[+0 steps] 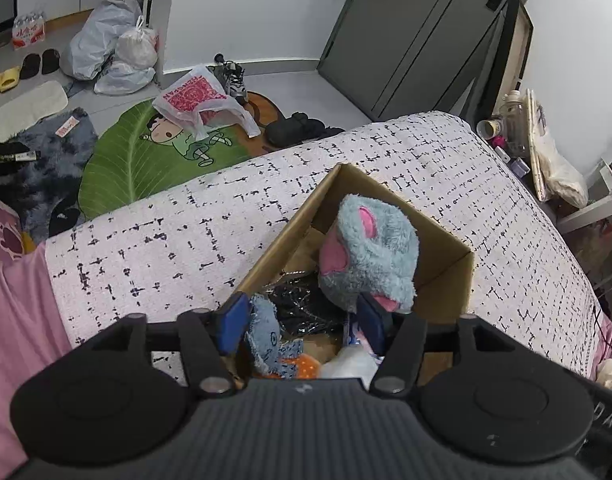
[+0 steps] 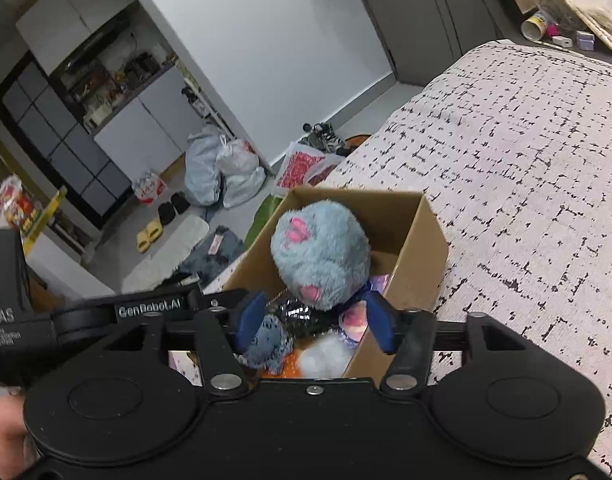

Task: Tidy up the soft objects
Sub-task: 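Open both tools to drop the octopus and tissue pack into the box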

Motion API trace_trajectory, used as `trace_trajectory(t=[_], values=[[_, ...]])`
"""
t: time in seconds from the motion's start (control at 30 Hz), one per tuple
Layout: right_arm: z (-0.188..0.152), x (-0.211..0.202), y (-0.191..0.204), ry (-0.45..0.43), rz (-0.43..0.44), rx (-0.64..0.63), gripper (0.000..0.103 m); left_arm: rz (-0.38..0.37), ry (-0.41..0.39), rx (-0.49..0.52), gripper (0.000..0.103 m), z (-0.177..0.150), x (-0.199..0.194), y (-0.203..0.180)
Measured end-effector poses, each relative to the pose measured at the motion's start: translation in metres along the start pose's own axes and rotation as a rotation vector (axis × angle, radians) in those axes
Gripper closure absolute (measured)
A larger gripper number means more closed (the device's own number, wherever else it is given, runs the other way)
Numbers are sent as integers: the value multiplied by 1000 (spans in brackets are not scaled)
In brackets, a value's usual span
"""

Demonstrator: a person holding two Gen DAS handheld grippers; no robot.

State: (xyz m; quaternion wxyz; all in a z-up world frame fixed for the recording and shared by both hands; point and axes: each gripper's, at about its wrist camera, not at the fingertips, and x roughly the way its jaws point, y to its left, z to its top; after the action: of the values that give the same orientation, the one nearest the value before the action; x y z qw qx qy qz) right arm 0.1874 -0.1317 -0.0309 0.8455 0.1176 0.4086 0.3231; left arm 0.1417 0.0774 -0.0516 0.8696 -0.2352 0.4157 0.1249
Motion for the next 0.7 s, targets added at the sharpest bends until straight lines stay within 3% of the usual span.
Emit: trace_trajectory(t=[0.33,0.5,0.7], values=[[-4,-27,-10,-21,-17,45,37,20,-2,13,20,1,-19,-11],[-6,-56,-16,-60,-54,73,25,36,-6,54,11,-1,-31,-22],[-9,-84,-18,-80,-92,74,17,15,-11,129,9,-5,-51,-40]])
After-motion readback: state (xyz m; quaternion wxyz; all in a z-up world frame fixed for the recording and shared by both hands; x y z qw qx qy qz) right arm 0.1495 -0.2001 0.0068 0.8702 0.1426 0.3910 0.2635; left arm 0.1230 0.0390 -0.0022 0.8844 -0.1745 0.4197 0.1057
